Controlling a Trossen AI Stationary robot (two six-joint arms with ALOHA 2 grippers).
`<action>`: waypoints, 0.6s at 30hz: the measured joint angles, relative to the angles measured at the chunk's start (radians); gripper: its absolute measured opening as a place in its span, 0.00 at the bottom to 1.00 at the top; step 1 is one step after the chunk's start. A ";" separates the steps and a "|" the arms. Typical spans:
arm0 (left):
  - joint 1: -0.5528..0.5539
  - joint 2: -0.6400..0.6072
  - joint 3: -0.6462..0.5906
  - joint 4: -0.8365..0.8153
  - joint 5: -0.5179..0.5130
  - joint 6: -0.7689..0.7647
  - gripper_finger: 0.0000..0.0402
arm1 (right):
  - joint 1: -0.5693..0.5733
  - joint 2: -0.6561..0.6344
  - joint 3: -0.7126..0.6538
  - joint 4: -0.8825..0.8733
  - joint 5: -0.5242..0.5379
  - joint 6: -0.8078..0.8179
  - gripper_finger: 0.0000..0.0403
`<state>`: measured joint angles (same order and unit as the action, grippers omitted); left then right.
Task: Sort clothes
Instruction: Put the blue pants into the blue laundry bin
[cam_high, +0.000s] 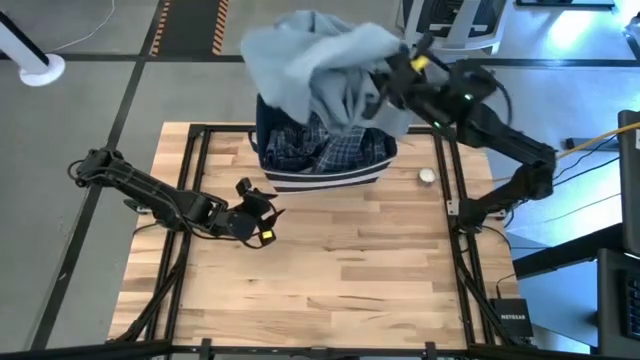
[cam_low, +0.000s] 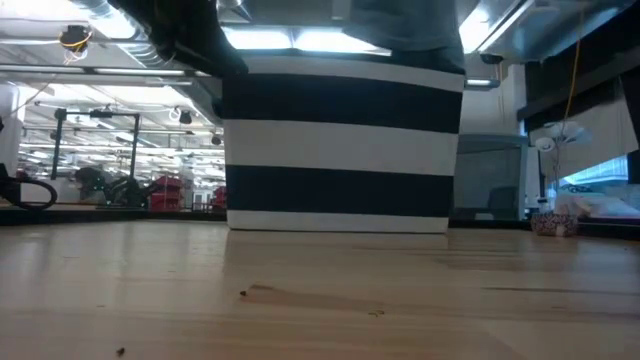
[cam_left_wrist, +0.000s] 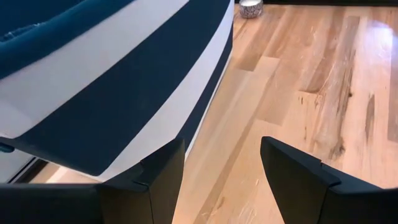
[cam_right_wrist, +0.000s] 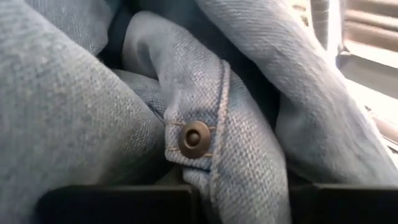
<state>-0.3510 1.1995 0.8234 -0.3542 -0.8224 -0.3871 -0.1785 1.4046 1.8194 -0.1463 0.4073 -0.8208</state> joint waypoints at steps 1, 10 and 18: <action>0.002 0.000 0.000 -0.001 0.000 0.005 0.52 | -0.022 0.017 0.000 0.039 -0.035 0.015 0.12; 0.013 0.000 0.000 -0.010 0.000 0.051 0.52 | -0.096 0.185 0.000 0.104 -0.206 0.115 0.12; 0.011 0.000 0.000 -0.016 0.000 0.045 0.52 | -0.147 0.261 -0.001 -0.231 -0.024 0.048 0.12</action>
<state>-0.3405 1.1995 0.8238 -0.3697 -0.8219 -0.3417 -0.3259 1.6655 1.8179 -0.3777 0.3833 -0.7732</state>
